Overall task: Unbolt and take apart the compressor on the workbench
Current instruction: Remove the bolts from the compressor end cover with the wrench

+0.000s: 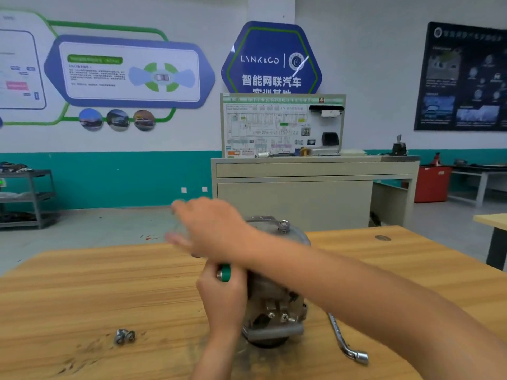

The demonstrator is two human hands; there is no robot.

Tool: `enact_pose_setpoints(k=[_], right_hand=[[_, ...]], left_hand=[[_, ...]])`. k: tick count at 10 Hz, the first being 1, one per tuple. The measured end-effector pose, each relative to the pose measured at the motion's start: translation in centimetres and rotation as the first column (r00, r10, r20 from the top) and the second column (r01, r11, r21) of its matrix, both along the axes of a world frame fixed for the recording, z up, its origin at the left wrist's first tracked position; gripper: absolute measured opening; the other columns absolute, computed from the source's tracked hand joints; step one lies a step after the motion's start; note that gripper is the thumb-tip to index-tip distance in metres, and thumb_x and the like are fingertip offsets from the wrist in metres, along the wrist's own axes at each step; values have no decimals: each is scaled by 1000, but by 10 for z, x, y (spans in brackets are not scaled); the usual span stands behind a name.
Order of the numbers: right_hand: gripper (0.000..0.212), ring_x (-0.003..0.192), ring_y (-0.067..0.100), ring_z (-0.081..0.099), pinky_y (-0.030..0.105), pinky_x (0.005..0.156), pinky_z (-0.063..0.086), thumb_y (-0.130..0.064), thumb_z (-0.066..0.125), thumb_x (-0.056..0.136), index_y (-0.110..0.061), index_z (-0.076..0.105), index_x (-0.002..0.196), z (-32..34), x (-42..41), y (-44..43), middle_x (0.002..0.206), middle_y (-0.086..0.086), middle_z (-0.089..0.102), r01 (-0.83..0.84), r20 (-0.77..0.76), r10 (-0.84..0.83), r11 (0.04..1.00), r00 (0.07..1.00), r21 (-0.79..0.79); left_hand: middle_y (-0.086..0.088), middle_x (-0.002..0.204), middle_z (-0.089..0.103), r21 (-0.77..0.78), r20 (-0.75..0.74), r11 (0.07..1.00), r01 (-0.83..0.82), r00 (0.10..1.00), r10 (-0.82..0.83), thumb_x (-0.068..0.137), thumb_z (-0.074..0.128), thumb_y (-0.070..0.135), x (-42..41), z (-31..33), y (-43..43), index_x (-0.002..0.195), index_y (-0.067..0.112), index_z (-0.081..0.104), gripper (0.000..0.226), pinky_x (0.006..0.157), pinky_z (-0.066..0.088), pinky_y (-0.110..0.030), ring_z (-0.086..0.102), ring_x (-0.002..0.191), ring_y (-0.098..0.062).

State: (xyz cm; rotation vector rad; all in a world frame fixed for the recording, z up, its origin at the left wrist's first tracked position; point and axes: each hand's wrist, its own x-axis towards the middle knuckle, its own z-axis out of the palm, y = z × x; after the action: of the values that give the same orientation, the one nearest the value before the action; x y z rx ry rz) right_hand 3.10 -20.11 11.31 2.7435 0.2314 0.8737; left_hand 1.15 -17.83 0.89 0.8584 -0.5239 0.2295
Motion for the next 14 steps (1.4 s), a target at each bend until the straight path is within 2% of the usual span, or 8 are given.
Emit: enact_pose_setpoints(k=[1, 2, 3, 6, 8, 9, 11, 14], right_hand=[[41, 66, 27, 57, 35, 63, 45, -38, 48, 91, -5, 67, 74, -34, -68, 18, 69, 10, 63, -356, 238, 340, 934, 910, 29], [26, 62, 25, 57, 36, 62, 49, -15, 50, 92, -5, 68, 76, -58, -123, -17, 68, 10, 64, -415, 466, 365, 910, 806, 4], [36, 75, 16, 64, 30, 69, 52, -23, 38, 98, -3, 67, 93, -65, -158, -71, 83, 7, 68, -300, 632, 87, 924, 770, 237], [32, 90, 29, 50, 35, 71, 37, -22, 34, 96, -3, 50, 117, 15, -52, -201, 123, 18, 48, 459, -40, -643, 500, 764, 735], [75, 131, 33, 33, 40, 102, 33, -32, 44, 96, -4, -2, 147, 32, 46, -110, 150, 21, 17, 446, -241, -377, 698, 894, 561], [55, 112, 31, 51, 41, 84, 42, -32, 42, 96, -7, 22, 140, 15, 28, -41, 133, 16, 41, 188, -84, -169, 931, 982, 314], [31, 74, 19, 49, 24, 70, 32, -32, 45, 90, -5, 61, 90, -33, -98, 0, 82, 7, 57, -314, 201, 261, 898, 944, 307], [24, 81, 2, 54, 12, 64, 40, -22, 39, 91, -26, 59, 78, -69, -177, -122, 79, -11, 58, -168, 604, -357, 749, 713, 641]], left_hand=[[-40, 118, -6, -575, 412, 734, 361, 903, -122, 101, 27, 36, -29, 2, 20, 79, -7, 41, 50, 57, 29, -24, 37, 57, 0], [0, 88, 67, 418, -169, 872, -257, 921, 352, 97, 44, 7, -23, 5, 17, 84, 18, 65, 27, 86, 47, -31, 63, 90, -11], [12, 91, 69, 258, -17, 937, -236, 968, 249, 84, 51, -10, 11, -9, 15, 91, 23, 67, 37, 88, 51, -40, 62, 88, 3], [16, 89, 69, 261, 88, 953, -155, 987, 137, 81, 56, -10, 8, 2, 3, 99, 17, 69, 35, 67, 45, -5, 61, 88, 9], [20, 89, 67, 277, 137, 947, -165, 982, 131, 81, 57, -10, 8, 7, -9, 99, 15, 70, 34, 67, 43, -3, 60, 86, 11], [20, 67, 66, 265, 131, 945, -194, 978, 164, 75, 56, 9, 13, 4, -5, 80, 21, 68, 17, 61, 42, -12, 58, 68, 7], [29, 72, 42, 25, 251, 933, -359, 906, 342, 83, 32, 42, -17, 19, -13, 82, 40, 50, 18, 69, 29, -14, 33, 73, 9], [12, 91, 69, 261, 85, 959, -111, 992, 92, 81, 53, -12, 17, 5, 4, 89, 24, 69, 40, 69, 43, -4, 62, 86, 9]])
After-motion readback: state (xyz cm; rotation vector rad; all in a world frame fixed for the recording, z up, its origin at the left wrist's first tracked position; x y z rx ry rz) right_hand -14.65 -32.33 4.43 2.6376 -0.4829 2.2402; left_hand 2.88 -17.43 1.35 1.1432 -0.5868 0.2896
